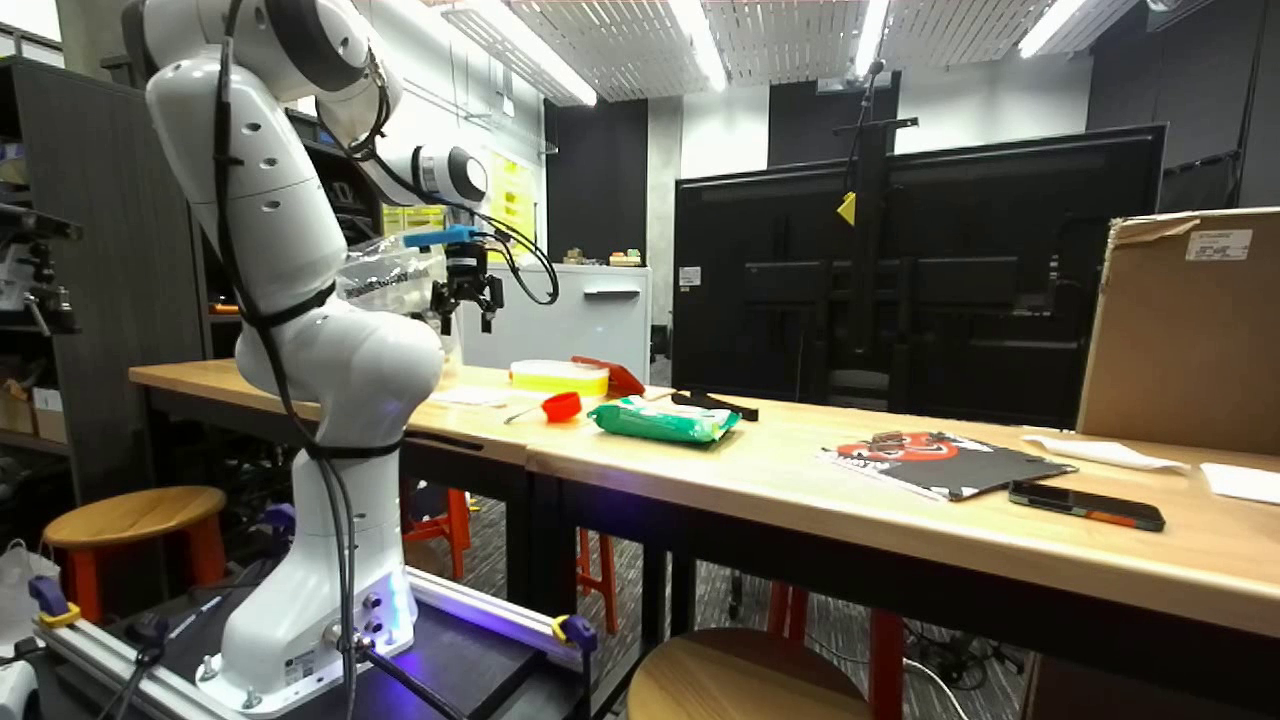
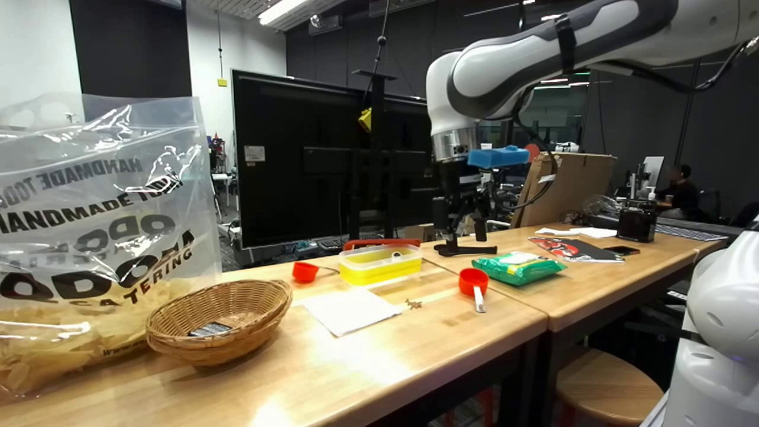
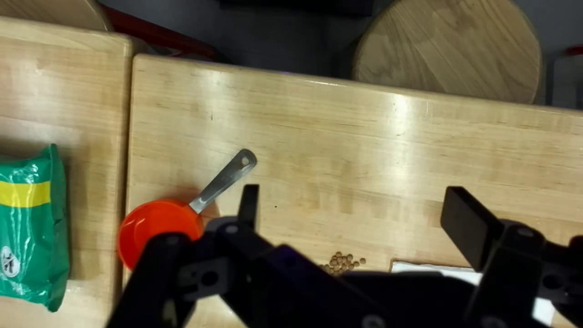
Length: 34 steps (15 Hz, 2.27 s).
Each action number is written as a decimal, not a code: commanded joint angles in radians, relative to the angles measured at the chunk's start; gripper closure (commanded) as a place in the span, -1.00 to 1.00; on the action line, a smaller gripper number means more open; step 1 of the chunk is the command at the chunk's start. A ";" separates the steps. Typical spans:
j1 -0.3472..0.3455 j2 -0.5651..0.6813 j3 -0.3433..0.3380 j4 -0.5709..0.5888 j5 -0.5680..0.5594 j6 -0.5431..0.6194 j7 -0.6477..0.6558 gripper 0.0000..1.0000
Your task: Slide the paper forward
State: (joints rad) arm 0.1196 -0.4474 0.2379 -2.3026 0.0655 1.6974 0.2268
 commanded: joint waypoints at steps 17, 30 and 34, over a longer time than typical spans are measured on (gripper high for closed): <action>0.011 0.006 -0.004 -0.009 -0.042 0.038 -0.016 -1.00; 0.055 0.044 -0.024 -0.091 -0.009 0.453 -0.086 -1.00; 0.042 0.128 0.001 -0.098 0.009 0.605 -0.012 -1.00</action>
State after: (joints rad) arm 0.1583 -0.3799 0.2329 -2.4044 0.0626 2.2069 0.1687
